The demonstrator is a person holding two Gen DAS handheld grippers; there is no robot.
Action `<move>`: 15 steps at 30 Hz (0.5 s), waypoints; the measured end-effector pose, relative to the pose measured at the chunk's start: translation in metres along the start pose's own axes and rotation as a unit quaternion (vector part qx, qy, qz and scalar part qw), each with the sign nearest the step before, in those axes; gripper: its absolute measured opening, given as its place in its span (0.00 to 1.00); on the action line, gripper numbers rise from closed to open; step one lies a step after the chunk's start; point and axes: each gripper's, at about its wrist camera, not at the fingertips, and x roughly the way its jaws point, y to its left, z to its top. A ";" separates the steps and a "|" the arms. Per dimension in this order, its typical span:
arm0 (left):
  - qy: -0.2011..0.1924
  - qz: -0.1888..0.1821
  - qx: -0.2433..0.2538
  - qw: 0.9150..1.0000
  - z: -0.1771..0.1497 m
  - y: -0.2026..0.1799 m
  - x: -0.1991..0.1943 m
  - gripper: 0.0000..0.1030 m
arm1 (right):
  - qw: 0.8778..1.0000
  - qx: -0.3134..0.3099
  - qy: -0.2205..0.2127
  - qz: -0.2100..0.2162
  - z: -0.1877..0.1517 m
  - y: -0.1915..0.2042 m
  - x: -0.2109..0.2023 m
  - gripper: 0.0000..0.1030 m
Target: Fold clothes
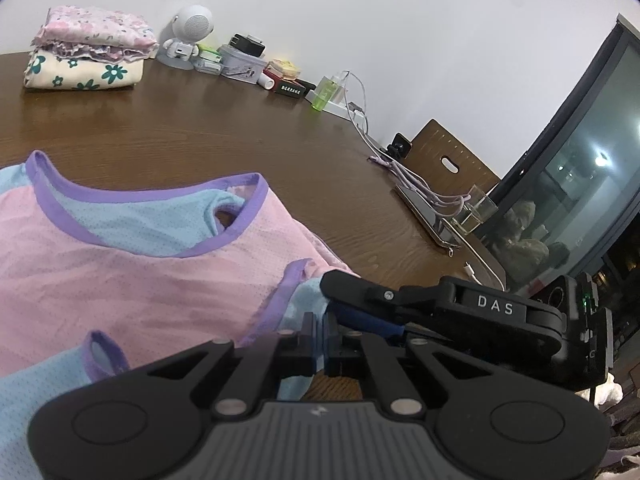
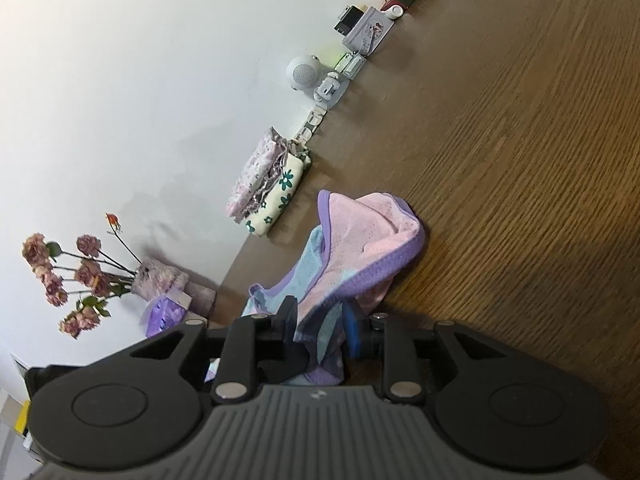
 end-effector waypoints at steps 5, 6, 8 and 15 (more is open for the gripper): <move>-0.005 0.004 -0.010 1.000 0.001 0.003 -0.003 0.01 | 1.000 0.011 -0.021 0.004 0.002 -0.005 -0.005 0.26; -0.005 0.003 -0.013 1.000 0.001 0.004 -0.003 0.01 | 1.000 0.012 -0.023 0.004 0.002 -0.006 -0.007 0.27; -0.004 0.000 -0.015 1.000 0.001 0.005 -0.003 0.01 | 0.999 0.014 -0.031 0.002 0.004 -0.008 -0.011 0.27; 0.002 -0.005 -0.010 1.000 0.000 0.002 0.000 0.01 | 0.999 0.012 -0.038 0.014 0.005 -0.010 -0.011 0.24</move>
